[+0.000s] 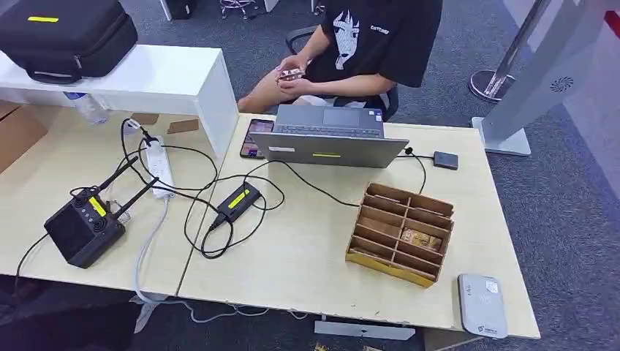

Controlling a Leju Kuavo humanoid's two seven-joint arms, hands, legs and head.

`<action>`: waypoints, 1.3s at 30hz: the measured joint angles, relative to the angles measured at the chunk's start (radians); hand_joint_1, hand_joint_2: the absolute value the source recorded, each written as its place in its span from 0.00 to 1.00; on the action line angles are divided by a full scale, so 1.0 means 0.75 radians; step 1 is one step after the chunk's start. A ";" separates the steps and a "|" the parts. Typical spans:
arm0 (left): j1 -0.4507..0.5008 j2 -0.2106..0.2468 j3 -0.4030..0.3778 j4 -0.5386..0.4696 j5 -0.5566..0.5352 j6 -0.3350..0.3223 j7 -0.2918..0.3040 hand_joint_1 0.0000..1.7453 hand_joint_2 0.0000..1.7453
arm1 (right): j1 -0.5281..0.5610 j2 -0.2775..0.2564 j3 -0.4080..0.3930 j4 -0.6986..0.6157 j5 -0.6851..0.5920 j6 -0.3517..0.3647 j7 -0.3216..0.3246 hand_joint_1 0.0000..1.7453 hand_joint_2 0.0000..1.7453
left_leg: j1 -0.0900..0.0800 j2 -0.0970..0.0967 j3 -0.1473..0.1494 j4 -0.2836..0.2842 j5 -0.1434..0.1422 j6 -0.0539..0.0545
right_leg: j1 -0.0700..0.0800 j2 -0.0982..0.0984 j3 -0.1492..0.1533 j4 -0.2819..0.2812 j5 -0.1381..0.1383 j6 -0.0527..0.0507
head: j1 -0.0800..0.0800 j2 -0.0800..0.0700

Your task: Pass the card to the sensor for recognition and then transmit it.

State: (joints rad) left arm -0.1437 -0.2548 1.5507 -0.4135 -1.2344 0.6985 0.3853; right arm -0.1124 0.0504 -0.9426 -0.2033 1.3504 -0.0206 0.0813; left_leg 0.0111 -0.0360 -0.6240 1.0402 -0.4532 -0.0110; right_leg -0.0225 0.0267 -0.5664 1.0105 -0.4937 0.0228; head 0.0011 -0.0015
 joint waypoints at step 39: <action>-0.001 0.014 0.000 0.004 -0.016 0.000 -0.019 0.00 1.00 | 0.027 0.000 0.033 0.000 0.033 0.062 -0.048 0.00 1.00 | 0.000 0.000 0.000 0.000 0.000 0.000 | 0.000 0.000 0.000 0.000 0.000 0.000 | 0.001 0.000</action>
State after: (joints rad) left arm -0.1445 -0.2445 1.5507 -0.4108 -1.2467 0.6985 0.3708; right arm -0.0924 0.0504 -0.9178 -0.2033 1.3749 0.0256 0.0450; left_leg 0.0111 -0.0360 -0.6240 1.0401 -0.4532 -0.0110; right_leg -0.0225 0.0267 -0.5664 1.0105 -0.4938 0.0227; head 0.0015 -0.0015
